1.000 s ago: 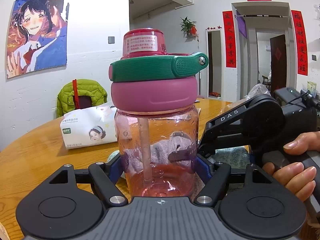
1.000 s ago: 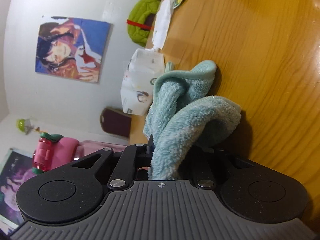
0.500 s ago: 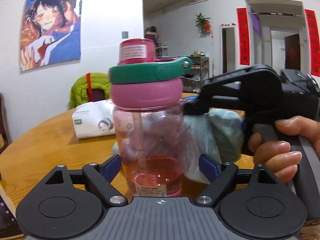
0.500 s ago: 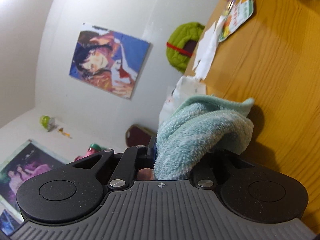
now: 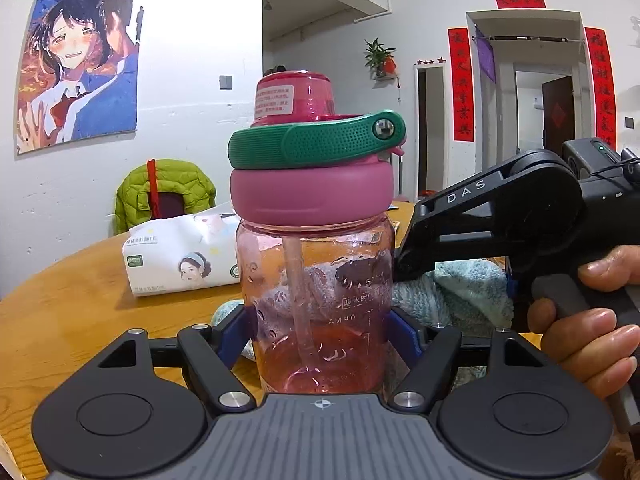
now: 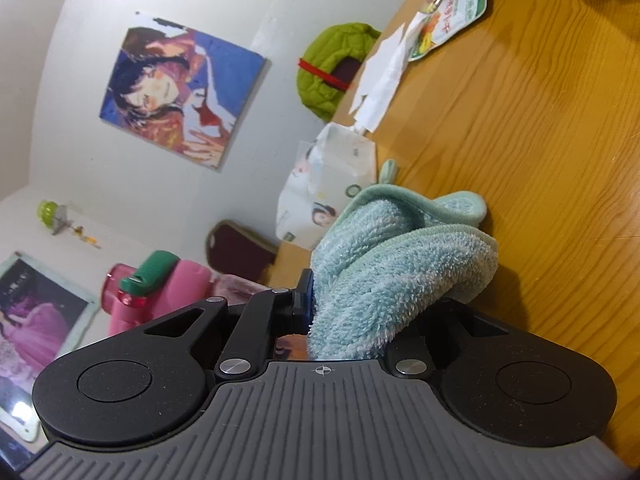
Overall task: Clean container
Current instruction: 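Hold the bottle with the left tool while the right tool wipes the towel up and down its side, then turn the bottle with the left tool while the right tool wipes the towel over it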
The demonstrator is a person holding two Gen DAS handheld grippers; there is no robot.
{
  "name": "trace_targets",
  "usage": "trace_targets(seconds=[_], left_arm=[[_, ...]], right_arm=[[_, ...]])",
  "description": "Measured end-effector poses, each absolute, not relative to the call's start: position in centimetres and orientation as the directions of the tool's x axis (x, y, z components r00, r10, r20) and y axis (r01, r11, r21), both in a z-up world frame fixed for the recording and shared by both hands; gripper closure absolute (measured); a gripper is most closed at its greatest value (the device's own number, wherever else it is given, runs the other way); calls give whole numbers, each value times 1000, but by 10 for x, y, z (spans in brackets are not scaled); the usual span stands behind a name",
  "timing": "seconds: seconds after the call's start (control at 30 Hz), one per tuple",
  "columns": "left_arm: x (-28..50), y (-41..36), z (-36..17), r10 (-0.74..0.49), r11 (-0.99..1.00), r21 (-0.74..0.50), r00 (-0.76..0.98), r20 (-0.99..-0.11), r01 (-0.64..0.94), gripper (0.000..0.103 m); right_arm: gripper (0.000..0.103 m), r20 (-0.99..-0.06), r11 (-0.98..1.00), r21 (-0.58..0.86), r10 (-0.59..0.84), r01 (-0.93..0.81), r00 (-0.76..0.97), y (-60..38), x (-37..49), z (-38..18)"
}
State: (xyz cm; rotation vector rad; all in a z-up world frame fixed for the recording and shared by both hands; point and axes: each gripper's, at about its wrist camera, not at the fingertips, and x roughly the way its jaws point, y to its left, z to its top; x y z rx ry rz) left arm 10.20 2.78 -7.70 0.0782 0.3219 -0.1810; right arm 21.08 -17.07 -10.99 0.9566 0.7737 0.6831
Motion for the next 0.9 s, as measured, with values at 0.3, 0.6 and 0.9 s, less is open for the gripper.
trace_targets(seconds=[0.3,0.6,0.9], left_arm=[[103,31,-77,-167,981,44,933,-318,191,32],[103,31,-77,-168,980,47,934,-317,192,32],[104,32,-77,-167,980,47,934,-317,191,32]], right_arm=[[84,175,-94,978,852,-184,493,-190,215,-128],[84,-318,367,930,816,-7,482,-164,226,-146],[83,39,59,983,861,-177,506,-183,221,-126]])
